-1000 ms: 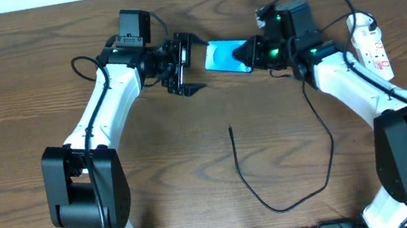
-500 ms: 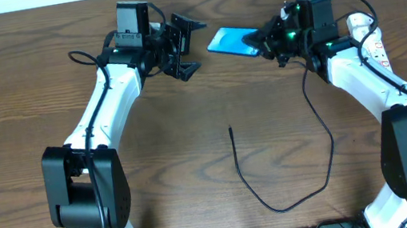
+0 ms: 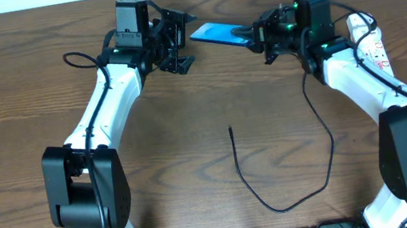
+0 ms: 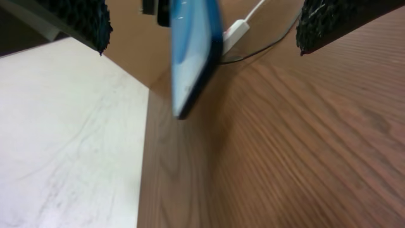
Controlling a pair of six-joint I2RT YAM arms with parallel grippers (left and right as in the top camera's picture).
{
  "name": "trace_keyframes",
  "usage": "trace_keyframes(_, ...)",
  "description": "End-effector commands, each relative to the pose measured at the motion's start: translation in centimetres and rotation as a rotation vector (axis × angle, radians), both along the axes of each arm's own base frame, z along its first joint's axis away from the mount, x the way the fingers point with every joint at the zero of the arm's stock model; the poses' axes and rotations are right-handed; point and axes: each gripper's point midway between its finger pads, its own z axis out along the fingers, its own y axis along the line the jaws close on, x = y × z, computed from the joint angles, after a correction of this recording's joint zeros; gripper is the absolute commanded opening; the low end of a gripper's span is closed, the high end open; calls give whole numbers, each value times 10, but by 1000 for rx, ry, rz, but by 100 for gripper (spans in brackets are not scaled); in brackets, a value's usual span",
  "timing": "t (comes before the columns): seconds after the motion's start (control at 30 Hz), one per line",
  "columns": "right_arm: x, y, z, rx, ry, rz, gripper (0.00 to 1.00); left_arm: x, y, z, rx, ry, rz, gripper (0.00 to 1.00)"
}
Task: Plug charger to phone and switch on socket
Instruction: 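Regrasp the phone with the left gripper and open the right gripper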
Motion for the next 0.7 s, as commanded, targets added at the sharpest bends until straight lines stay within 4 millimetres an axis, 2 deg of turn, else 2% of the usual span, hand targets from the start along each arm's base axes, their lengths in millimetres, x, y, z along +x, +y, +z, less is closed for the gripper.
trace_keyframes(0.0, -9, 18, 14, 77, 65, 26, 2, 3, -4, 18, -27, -23, 38, 92)
trace_keyframes(0.27, -13, 42, 33, 175, 100, 30, 2, 4, -15, 21, -15, -51, 32, 92)
trace_keyframes(0.47, -15, 50, 38, 193, 97, 33, 1, 3, -16, 21, -15, -51, 29, 92)
trace_keyframes(0.57, -14, 52, 37, 188, 94, 25, 2, 3, -16, 21, -15, -51, 30, 86)
trace_keyframes(0.67, -16, 54, 37, 187, 94, 27, 1, 4, -16, 21, -14, -51, 30, 72)
